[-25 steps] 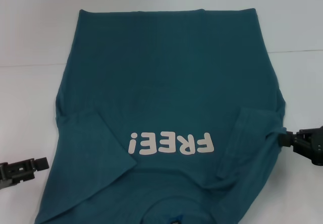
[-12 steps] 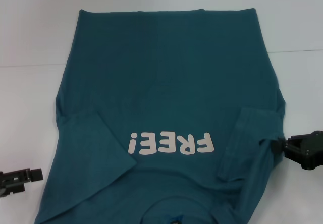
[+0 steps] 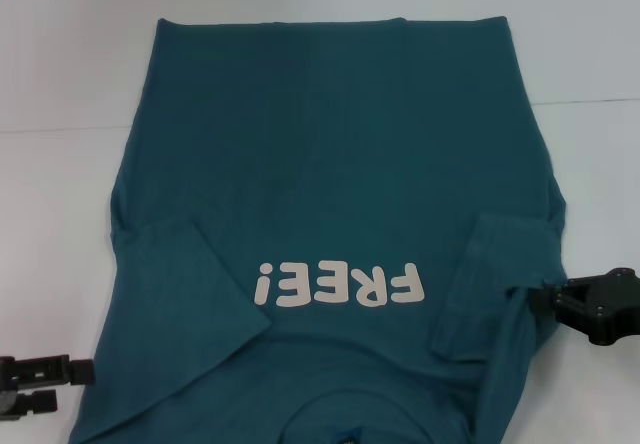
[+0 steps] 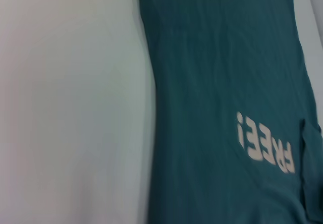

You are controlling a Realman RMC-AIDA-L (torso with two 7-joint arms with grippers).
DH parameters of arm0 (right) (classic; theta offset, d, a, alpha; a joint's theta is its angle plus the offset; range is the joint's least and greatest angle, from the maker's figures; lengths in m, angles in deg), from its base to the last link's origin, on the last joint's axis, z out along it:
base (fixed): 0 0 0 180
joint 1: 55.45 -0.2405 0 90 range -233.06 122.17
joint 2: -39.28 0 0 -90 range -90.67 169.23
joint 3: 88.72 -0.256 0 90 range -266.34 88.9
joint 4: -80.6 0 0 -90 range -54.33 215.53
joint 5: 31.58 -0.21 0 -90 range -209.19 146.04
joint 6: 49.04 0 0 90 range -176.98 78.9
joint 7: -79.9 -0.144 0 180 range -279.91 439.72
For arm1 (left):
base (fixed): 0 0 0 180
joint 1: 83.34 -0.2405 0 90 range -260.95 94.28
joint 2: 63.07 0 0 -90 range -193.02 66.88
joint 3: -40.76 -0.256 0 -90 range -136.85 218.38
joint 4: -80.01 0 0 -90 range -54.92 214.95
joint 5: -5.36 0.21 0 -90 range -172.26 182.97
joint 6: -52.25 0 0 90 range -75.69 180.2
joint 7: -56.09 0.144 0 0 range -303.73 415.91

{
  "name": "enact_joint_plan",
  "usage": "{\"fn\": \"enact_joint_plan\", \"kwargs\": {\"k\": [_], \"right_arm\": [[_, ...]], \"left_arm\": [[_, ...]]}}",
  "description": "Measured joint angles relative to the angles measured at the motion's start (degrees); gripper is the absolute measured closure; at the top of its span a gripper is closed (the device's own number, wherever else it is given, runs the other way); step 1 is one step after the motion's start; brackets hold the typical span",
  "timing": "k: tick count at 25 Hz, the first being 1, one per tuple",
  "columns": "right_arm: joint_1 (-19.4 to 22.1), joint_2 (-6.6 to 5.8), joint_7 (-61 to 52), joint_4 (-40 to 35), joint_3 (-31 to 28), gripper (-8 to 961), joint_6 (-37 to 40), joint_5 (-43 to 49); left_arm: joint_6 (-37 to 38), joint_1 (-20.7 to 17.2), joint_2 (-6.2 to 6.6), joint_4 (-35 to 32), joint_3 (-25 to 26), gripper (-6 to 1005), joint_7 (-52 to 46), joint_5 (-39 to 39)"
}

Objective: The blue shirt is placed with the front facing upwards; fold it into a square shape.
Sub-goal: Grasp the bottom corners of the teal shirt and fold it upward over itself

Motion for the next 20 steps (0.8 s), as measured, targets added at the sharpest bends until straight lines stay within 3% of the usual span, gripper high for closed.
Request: {"fn": "enact_joint_plan", "kwargs": {"k": [20], "right_arm": [[0.0,0.25,0.4,0.0,1.6,916,-0.1,0.0]], "left_arm": [[2.8,-0.2,-0.30,0.6,-0.1,115,-5.9,3.1]]}}
